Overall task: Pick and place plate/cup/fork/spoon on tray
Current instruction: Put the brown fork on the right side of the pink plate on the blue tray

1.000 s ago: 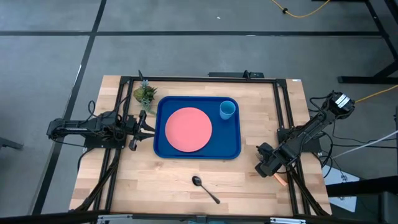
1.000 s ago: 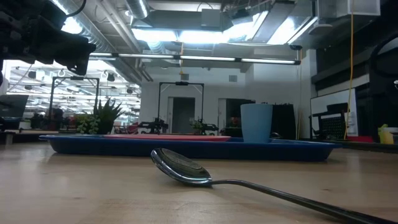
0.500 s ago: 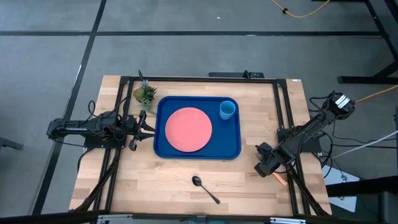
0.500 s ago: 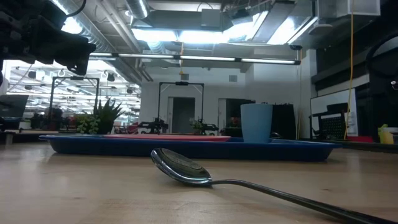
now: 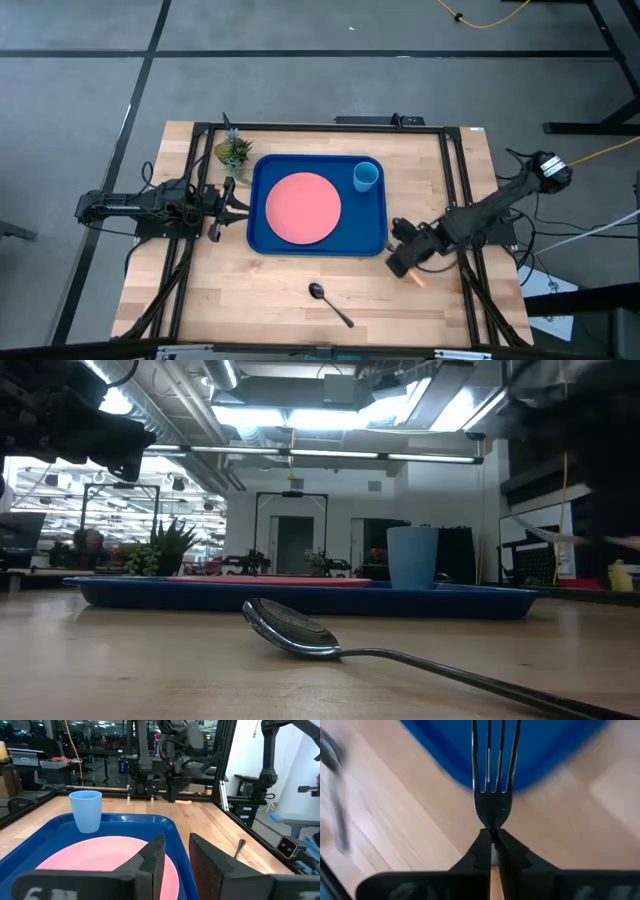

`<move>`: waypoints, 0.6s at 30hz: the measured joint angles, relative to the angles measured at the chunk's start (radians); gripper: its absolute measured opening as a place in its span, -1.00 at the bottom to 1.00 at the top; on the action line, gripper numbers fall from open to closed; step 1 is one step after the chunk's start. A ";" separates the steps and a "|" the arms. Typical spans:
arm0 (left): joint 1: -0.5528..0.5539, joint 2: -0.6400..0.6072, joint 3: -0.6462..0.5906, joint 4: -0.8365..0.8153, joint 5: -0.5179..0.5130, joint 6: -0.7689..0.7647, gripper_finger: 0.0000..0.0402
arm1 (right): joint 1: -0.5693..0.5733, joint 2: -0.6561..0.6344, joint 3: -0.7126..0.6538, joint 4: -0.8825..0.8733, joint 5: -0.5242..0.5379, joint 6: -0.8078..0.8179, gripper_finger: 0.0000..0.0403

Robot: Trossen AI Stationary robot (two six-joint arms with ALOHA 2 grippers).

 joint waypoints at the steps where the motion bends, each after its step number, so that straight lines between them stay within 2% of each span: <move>1: 0.000 0.000 0.000 0.000 0.000 0.000 -0.60 | -0.027 -0.001 0.005 0.022 0.000 -0.003 -0.94; 10: 0.000 0.000 0.000 0.000 -0.001 0.000 -0.60 | -0.250 0.044 0.008 0.320 -0.070 0.031 -0.94; 18: 0.000 0.000 0.000 0.000 -0.001 0.000 -0.60 | -0.391 0.137 0.008 0.341 -0.106 0.100 -0.94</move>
